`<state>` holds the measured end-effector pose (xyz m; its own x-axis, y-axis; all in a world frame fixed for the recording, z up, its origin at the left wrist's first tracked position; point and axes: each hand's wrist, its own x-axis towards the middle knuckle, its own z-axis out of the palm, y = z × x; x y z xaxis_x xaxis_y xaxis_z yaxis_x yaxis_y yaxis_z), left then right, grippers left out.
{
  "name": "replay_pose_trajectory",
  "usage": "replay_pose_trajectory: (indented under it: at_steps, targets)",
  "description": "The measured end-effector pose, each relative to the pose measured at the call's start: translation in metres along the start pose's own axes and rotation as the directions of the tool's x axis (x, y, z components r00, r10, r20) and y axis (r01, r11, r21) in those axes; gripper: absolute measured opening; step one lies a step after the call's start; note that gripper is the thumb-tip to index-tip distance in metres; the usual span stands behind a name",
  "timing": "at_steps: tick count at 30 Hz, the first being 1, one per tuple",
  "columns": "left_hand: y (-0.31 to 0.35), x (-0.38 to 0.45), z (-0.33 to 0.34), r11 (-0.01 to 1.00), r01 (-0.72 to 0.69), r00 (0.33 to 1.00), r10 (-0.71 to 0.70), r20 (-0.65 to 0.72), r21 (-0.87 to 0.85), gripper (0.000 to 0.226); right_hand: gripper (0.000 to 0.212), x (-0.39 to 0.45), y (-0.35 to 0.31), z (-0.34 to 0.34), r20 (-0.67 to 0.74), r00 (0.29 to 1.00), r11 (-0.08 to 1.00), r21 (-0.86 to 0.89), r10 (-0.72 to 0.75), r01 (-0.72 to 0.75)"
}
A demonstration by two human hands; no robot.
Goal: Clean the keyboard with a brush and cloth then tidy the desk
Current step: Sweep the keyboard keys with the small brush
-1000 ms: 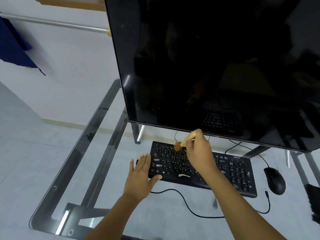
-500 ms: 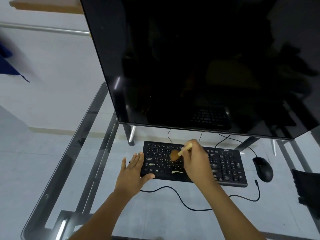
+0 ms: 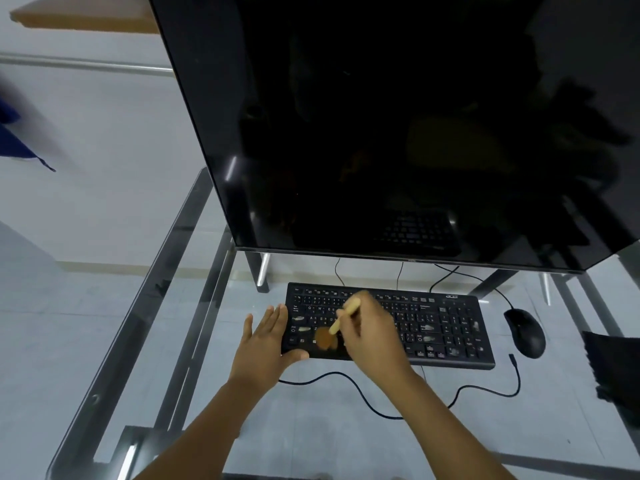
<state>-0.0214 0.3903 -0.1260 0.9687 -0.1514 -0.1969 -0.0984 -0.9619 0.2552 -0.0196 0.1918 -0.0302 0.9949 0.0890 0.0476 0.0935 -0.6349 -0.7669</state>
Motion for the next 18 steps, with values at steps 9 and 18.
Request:
replay_pose_trajectory:
  at_steps: [9, 18]
  targets:
    - [-0.002, 0.0, -0.002, 0.998, -0.028, 0.999, 0.027, -0.022, -0.052, 0.117, 0.011, 0.013, 0.009, -0.005, -0.142, 0.99, 1.0, -0.013, 0.018, -0.021]
    - [0.007, 0.003, 0.004, 0.976, -0.087, 0.992, 0.067, -0.108, -0.2, 0.105, 0.007, 0.051, 0.01, -0.016, -0.137, 0.99, 1.0, 0.017, 0.008, -0.006]
